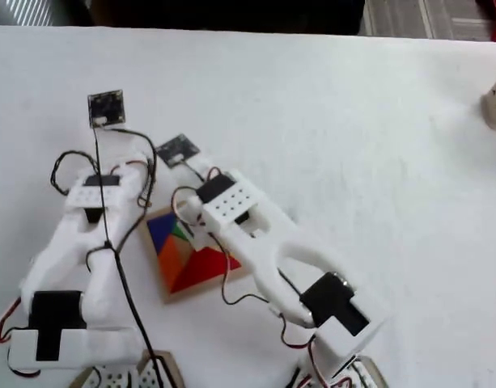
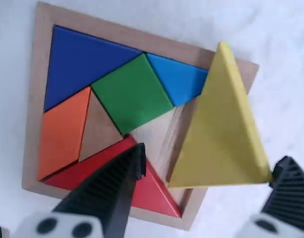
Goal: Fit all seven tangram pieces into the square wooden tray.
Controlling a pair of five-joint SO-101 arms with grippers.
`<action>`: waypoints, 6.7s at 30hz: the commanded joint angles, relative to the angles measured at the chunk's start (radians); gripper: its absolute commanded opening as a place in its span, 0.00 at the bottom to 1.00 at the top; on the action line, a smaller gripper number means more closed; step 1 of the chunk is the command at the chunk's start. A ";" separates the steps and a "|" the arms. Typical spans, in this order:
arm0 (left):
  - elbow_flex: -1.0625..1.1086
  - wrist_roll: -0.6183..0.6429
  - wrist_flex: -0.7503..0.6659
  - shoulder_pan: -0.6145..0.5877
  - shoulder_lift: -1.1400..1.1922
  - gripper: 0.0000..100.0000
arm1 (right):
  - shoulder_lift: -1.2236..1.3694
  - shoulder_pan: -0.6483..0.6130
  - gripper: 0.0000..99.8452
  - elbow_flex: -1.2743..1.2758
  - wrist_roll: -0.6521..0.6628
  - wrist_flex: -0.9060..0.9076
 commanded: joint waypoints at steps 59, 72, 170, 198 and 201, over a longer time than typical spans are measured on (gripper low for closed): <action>0.548 -0.043 0.230 0.050 -0.722 0.02 | 0.182 0.432 0.02 -0.100 -0.018 -0.196; 0.500 -0.129 0.350 0.168 -0.604 0.02 | 0.306 0.289 0.02 -0.281 -0.017 0.051; 0.351 -0.057 0.219 0.091 -0.308 0.02 | -0.193 0.232 0.02 0.313 -0.011 -0.389; 0.301 0.081 0.123 -0.107 -0.309 0.02 | -0.392 0.136 0.02 0.321 -0.006 -0.289; 0.301 0.124 0.092 -0.128 -0.308 0.02 | -0.369 0.131 0.02 0.321 -0.006 -0.417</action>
